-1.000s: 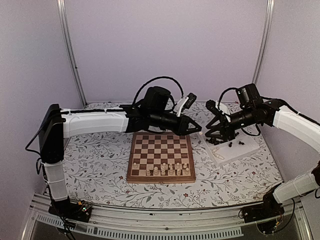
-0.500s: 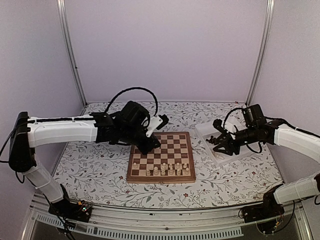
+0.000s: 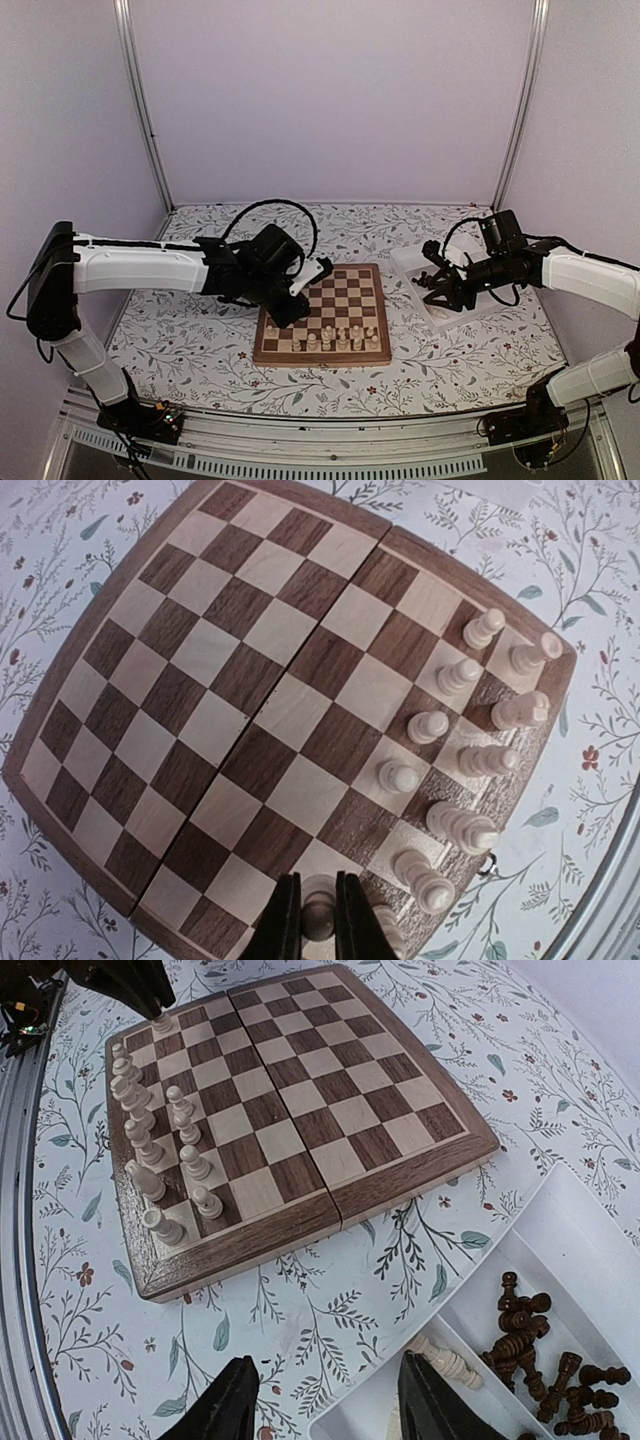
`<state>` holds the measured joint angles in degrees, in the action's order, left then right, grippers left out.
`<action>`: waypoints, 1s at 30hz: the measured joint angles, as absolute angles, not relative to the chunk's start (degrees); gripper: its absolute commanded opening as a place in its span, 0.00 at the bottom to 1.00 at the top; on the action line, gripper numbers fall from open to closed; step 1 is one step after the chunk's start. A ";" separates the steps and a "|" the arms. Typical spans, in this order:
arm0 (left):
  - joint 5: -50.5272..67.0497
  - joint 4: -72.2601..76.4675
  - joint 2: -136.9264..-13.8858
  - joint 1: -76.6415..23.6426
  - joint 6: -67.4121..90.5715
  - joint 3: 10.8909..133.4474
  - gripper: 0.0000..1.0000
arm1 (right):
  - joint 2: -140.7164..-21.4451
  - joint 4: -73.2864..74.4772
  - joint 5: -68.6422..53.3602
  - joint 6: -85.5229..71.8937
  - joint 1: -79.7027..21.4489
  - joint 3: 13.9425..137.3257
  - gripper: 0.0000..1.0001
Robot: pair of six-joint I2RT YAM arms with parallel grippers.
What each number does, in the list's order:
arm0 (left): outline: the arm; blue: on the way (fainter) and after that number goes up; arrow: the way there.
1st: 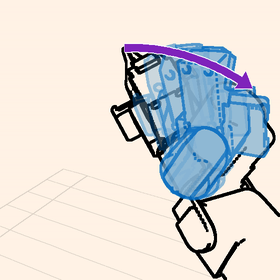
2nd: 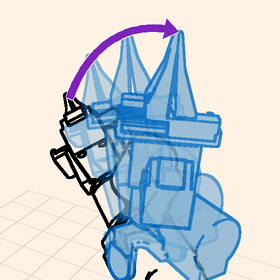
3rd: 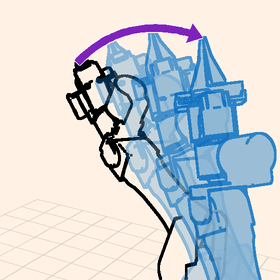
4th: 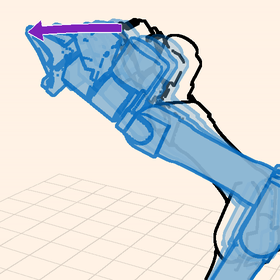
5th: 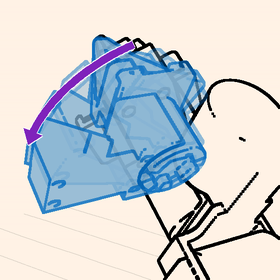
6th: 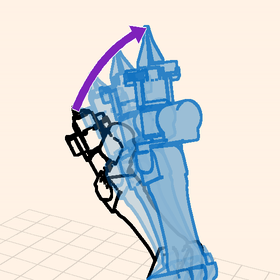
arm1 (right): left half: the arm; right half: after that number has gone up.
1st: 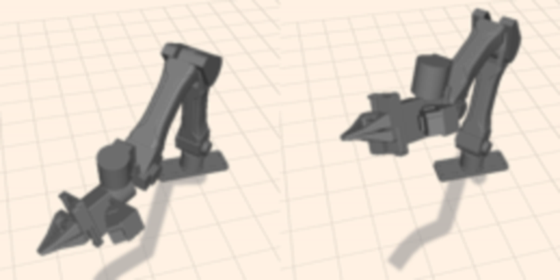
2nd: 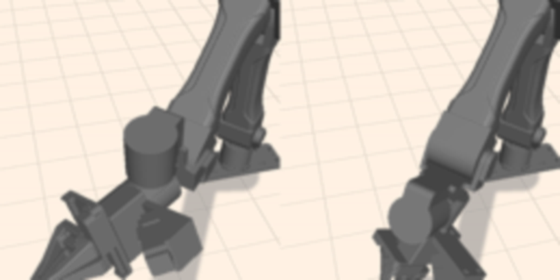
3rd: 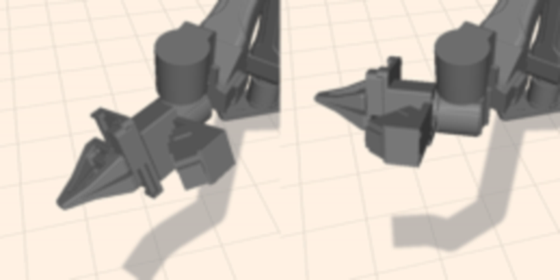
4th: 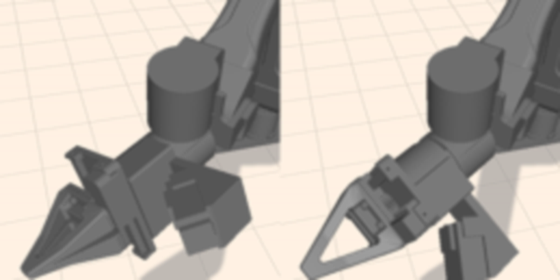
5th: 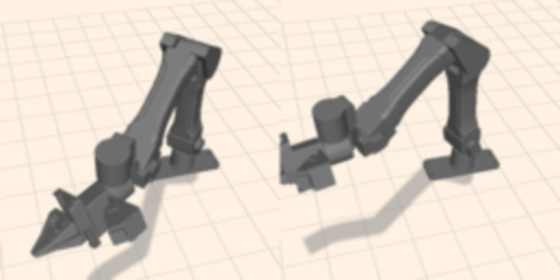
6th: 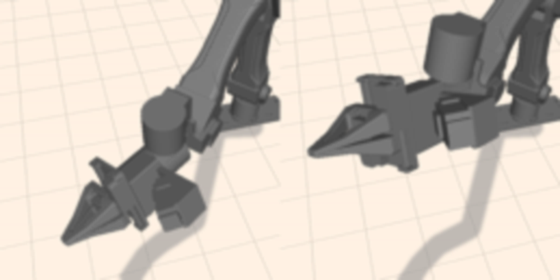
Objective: Set up the chess pieces on the board
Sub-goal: Place the chess piece on the chessboard.
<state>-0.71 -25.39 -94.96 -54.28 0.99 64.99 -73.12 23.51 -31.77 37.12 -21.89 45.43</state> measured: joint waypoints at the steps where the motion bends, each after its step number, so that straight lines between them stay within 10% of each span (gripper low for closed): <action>1: -0.69 -25.39 -95.20 -54.26 0.89 64.99 0.10 | -73.17 23.51 -31.77 37.12 -21.89 45.43 0.51; 30: 6.70 -24.64 -102.26 -53.98 -0.95 67.55 0.12 | -74.43 23.55 -31.77 37.39 -21.89 45.43 0.51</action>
<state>6.70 -24.64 -102.26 -53.98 -0.95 67.55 -74.43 23.55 -31.77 37.39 -21.89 45.43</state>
